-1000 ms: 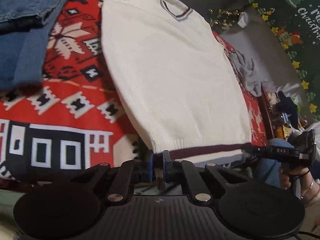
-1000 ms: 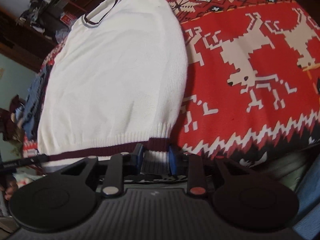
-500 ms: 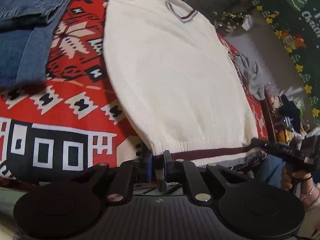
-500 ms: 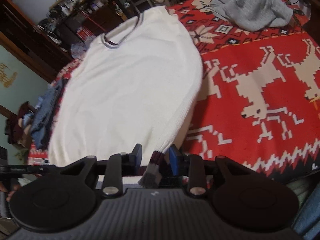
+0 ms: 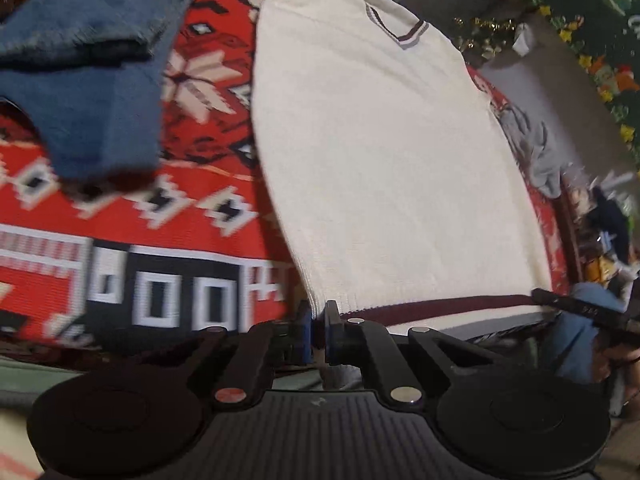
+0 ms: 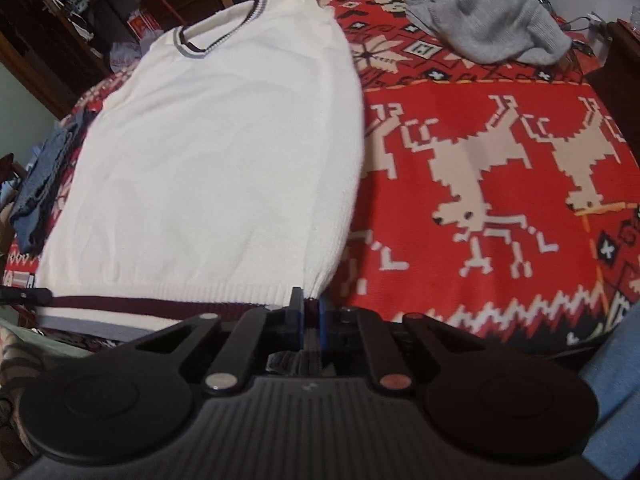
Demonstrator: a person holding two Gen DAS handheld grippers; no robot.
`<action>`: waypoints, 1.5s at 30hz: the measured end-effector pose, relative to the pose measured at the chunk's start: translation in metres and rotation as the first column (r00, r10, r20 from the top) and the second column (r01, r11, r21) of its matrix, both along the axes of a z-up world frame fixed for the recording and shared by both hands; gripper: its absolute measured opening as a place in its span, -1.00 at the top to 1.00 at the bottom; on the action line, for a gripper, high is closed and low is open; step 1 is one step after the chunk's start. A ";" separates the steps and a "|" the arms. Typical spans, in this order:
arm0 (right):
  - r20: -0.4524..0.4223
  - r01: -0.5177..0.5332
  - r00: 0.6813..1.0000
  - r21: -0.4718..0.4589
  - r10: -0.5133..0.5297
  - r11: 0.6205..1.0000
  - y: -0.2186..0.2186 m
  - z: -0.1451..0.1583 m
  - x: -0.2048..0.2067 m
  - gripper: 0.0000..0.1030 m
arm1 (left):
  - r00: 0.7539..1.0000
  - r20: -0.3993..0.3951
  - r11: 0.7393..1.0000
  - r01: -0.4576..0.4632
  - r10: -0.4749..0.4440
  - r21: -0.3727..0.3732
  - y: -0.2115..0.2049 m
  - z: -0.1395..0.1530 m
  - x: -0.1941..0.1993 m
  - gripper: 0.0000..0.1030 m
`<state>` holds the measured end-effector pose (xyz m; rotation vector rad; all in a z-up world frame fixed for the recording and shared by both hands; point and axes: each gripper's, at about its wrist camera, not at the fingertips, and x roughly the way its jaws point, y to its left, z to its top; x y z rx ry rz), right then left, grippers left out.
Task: Fold clothes
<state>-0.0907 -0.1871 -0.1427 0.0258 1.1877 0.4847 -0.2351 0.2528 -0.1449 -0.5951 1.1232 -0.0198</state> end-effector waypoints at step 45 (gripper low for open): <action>0.208 -0.109 0.972 -0.032 0.113 0.994 0.055 0.032 0.100 0.62 | 0.985 0.155 0.930 0.013 -0.075 0.368 0.036 0.048 0.106 0.48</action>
